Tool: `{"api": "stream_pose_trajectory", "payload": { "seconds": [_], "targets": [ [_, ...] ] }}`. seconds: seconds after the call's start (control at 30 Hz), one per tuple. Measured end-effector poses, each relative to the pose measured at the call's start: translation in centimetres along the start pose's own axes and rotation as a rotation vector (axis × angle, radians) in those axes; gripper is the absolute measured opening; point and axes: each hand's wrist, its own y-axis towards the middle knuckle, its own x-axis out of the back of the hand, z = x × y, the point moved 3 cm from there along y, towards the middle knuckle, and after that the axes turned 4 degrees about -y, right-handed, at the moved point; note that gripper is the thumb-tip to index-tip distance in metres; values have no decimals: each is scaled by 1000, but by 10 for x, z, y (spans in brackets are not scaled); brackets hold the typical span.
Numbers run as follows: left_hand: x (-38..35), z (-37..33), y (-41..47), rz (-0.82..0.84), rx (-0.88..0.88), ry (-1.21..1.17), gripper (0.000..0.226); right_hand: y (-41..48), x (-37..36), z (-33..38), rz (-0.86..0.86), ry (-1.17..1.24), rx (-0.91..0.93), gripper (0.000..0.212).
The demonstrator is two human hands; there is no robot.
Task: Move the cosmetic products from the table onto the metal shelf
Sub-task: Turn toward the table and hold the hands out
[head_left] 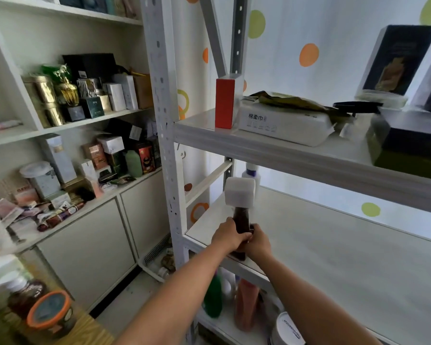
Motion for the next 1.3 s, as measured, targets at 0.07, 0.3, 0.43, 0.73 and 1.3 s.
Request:
{"api": "stream_pose_trajectory", "payload": {
  "seconds": [0.07, 0.3, 0.43, 0.73, 1.3],
  "targets": [
    [0, -2, 1, -3, -19, 18, 58, 1, 0, 0, -2, 3, -4, 55],
    [6, -6, 47, 23, -66, 84, 57, 41, -2, 9, -19, 21, -23, 58],
    [8, -9, 73, 39, -82, 101, 56, 62, -2, 13, -44, 27, -42, 63],
    [11, -10, 116, 73, -133, 115, 57, 96, -3, 21, -81, -13, -56, 65],
    [23, 38, 50, 131, -122, 41, 79, 32, -26, 1, 80, -295, 16, 100]
  ]
}}
